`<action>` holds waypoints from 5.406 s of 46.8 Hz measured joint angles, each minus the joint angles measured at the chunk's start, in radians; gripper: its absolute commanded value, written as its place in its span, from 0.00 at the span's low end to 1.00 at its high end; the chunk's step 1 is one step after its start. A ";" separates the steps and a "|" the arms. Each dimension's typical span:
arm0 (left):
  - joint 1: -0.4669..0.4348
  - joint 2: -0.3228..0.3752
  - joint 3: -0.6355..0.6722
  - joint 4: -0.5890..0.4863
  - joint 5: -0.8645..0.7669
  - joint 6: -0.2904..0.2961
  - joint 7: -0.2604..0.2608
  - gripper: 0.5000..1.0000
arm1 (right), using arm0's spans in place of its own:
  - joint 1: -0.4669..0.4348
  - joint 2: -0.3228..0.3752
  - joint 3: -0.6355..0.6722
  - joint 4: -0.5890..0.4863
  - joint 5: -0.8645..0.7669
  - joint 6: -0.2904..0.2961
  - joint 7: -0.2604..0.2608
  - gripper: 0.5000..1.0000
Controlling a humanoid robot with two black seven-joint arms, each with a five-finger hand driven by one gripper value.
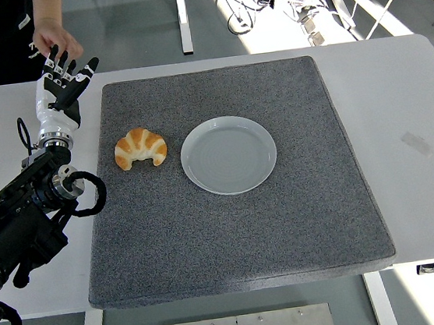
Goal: Place the bread on the plate
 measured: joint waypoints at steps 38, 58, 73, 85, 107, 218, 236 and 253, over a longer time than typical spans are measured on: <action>-0.001 0.015 0.042 -0.057 -0.001 -0.023 0.010 0.91 | 0.000 0.000 0.000 0.000 0.000 0.000 0.000 1.00; -0.052 0.303 0.309 -0.421 0.002 0.188 0.030 0.82 | 0.000 0.000 0.000 0.000 0.000 0.000 0.000 1.00; -0.179 0.374 0.516 -0.476 0.115 0.337 0.138 0.82 | 0.000 0.000 0.000 0.000 0.000 0.000 0.000 1.00; -0.206 0.454 0.525 -0.662 0.220 0.457 0.216 0.82 | 0.000 0.000 0.000 0.000 0.000 0.000 0.000 1.00; -0.239 0.568 0.650 -0.805 0.557 0.456 0.370 0.82 | 0.000 0.000 0.000 0.000 0.000 0.000 0.000 1.00; -0.367 0.449 0.983 -0.758 0.834 0.375 0.628 0.83 | 0.000 0.000 0.000 0.000 0.000 0.000 0.000 1.00; -0.363 0.404 0.990 -0.705 0.835 0.375 0.634 0.76 | 0.000 0.000 0.000 0.000 0.000 0.000 0.000 1.00; -0.358 0.362 1.014 -0.662 0.835 0.373 0.634 0.75 | 0.000 0.000 0.000 0.000 0.000 0.000 0.000 1.00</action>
